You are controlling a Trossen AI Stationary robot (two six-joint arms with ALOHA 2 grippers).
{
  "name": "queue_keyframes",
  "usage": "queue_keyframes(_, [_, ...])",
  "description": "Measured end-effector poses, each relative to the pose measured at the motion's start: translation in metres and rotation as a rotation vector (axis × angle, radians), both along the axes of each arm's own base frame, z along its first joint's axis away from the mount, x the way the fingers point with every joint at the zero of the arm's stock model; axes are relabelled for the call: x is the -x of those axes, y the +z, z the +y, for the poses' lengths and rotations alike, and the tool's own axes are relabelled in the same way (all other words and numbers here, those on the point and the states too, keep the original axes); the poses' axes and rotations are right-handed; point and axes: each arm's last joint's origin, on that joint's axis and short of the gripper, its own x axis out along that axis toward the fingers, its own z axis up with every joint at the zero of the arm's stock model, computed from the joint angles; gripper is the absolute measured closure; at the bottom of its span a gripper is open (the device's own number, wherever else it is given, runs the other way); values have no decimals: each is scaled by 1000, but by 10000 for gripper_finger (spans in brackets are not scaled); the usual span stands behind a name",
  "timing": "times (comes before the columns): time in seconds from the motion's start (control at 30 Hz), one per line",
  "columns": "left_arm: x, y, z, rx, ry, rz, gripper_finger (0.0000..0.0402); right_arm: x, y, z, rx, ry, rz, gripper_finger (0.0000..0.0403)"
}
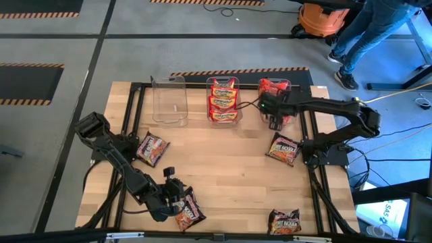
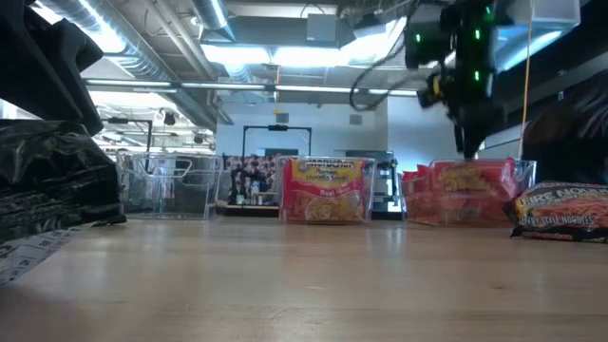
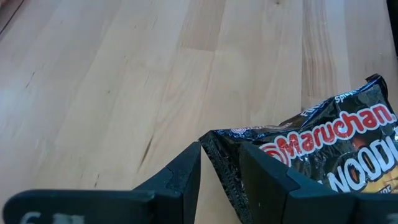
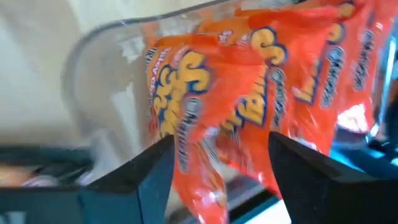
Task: Sort Maruchan noodles
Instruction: Put the black noodle pack into the left transparent bin
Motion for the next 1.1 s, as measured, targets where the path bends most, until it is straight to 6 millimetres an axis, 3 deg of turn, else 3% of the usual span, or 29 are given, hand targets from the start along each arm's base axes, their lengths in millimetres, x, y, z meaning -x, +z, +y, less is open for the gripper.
queue_keyframes(0.17, [0, 0, 0, -2, -2, 0, 296, -7, 52, 15, -154, -176, -160, 166])
queue_keyframes(0.27, [-1, 0, 0, 1, -1, -1, 296, -18, 69, 32, -274, -211, -359, 169])
queue_keyframes(0.43, [-1, 4, -2, 7, -53, 49, 296, -55, 74, 86, -383, 37, -685, 170])
queue_keyframes(0.53, [1, 22, -9, 5, -92, 79, 296, -76, 72, 123, -426, 203, -853, 170])
queue_keyframes(0.67, [3, 46, -29, 137, -149, 42, 296, -96, 59, 170, -483, 360, -993, 171])
queue_keyframes(0.8, [19, 47, -50, 310, -165, 52, 296, -112, 35, 214, -533, 495, -999, 171])
queue_keyframes(0.97, [42, 31, -73, 455, -77, 49, 296, -133, -5, 255, -546, 574, -1005, 171])
queue_keyframes(1.1, [45, 4, -92, 500, -54, 56, 296, -154, -42, 267, -554, 567, -1028, 171])
